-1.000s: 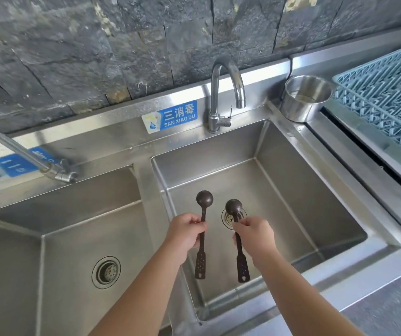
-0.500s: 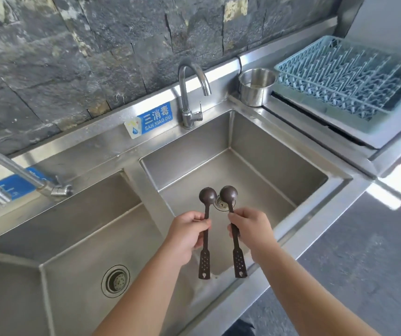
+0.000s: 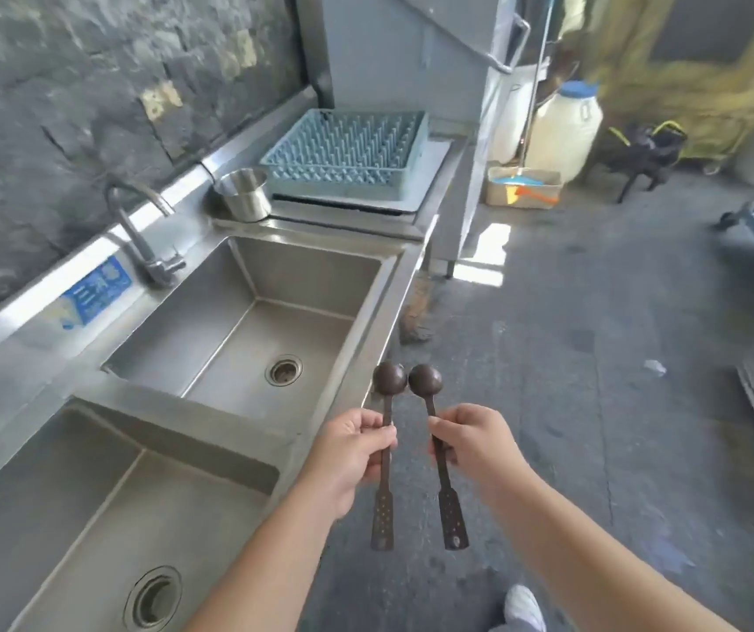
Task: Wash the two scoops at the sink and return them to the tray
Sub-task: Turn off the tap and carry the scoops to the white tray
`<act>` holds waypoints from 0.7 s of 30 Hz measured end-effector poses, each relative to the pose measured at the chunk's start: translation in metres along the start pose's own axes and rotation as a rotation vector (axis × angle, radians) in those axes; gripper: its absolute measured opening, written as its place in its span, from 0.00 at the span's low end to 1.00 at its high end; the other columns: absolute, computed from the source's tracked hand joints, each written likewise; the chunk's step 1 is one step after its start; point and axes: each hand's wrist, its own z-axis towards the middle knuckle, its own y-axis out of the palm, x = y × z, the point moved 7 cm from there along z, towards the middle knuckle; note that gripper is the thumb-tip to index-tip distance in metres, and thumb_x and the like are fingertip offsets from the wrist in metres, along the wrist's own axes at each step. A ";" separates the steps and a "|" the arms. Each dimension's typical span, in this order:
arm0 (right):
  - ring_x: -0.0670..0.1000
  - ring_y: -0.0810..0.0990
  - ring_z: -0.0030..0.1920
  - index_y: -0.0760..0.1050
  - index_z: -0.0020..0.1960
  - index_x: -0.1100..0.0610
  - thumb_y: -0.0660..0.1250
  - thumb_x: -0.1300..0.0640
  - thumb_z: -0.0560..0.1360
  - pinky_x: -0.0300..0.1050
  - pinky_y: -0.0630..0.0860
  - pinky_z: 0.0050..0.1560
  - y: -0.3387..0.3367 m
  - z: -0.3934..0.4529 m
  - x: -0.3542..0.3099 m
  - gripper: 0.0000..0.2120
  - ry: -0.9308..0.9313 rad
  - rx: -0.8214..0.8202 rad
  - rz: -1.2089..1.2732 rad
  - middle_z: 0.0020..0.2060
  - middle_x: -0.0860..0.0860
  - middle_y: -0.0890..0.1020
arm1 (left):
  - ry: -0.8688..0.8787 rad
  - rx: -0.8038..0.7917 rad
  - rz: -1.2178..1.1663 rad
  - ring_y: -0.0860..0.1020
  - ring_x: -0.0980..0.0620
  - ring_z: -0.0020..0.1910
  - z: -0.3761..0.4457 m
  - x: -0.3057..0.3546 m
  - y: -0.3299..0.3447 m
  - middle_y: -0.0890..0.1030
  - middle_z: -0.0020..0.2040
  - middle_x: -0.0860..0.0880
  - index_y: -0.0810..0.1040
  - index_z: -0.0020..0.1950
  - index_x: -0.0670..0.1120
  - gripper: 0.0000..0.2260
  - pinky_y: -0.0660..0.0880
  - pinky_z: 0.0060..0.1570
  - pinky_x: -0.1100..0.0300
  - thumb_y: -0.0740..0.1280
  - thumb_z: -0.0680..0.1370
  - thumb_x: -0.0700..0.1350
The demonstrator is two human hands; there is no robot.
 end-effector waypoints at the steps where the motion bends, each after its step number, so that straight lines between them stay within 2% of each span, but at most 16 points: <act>1: 0.47 0.74 0.24 0.80 0.37 0.59 0.70 0.59 0.74 0.36 0.70 0.25 -0.021 -0.011 0.007 0.07 0.006 0.036 0.038 0.26 0.52 0.84 | 0.005 -0.046 0.026 0.76 0.57 0.26 -0.006 0.000 0.020 0.81 0.31 0.51 0.78 0.42 0.46 0.05 0.70 0.25 0.65 0.69 0.75 0.37; 5: 0.52 0.78 0.31 0.79 0.36 0.57 0.71 0.60 0.74 0.41 0.72 0.33 -0.109 -0.060 0.037 0.08 0.021 0.215 0.150 0.28 0.53 0.83 | 0.026 -0.233 0.148 0.76 0.56 0.27 -0.030 0.000 0.111 0.82 0.34 0.49 0.79 0.42 0.45 0.04 0.71 0.25 0.64 0.70 0.75 0.38; 9: 0.52 0.77 0.31 0.79 0.35 0.57 0.71 0.59 0.73 0.43 0.71 0.35 -0.206 -0.122 0.072 0.08 0.026 0.421 0.235 0.30 0.55 0.84 | 0.036 -0.420 0.234 0.76 0.54 0.29 -0.066 -0.012 0.221 0.81 0.34 0.49 0.79 0.44 0.44 0.02 0.73 0.28 0.63 0.69 0.76 0.38; 11: 0.52 0.79 0.32 0.79 0.36 0.58 0.71 0.59 0.74 0.41 0.72 0.33 -0.256 -0.160 0.093 0.08 0.028 0.508 0.295 0.31 0.55 0.85 | 0.038 -0.523 0.266 0.75 0.52 0.30 -0.092 -0.024 0.281 0.81 0.33 0.48 0.79 0.44 0.44 0.03 0.73 0.30 0.61 0.69 0.76 0.37; 15: 0.45 0.75 0.23 0.78 0.39 0.58 0.70 0.60 0.74 0.35 0.65 0.21 -0.355 -0.250 0.146 0.06 0.060 0.676 0.436 0.30 0.55 0.85 | 0.033 -0.735 0.336 0.75 0.52 0.29 -0.160 -0.060 0.404 0.81 0.31 0.49 0.79 0.44 0.44 0.03 0.72 0.32 0.60 0.69 0.76 0.37; 17: 0.47 0.77 0.25 0.77 0.40 0.58 0.69 0.61 0.74 0.36 0.65 0.21 -0.402 -0.299 0.175 0.05 0.063 0.771 0.510 0.31 0.54 0.85 | 0.021 -0.829 0.360 0.74 0.52 0.29 -0.197 -0.082 0.465 0.81 0.31 0.49 0.78 0.43 0.44 0.04 0.72 0.31 0.61 0.69 0.75 0.36; 21: 0.50 0.79 0.25 0.76 0.39 0.59 0.69 0.64 0.75 0.39 0.73 0.26 -0.490 -0.400 0.237 0.07 0.075 0.975 0.670 0.31 0.56 0.82 | -0.031 -1.014 0.396 0.70 0.52 0.29 -0.281 -0.132 0.579 0.79 0.32 0.47 0.79 0.42 0.45 0.05 0.67 0.30 0.61 0.69 0.75 0.36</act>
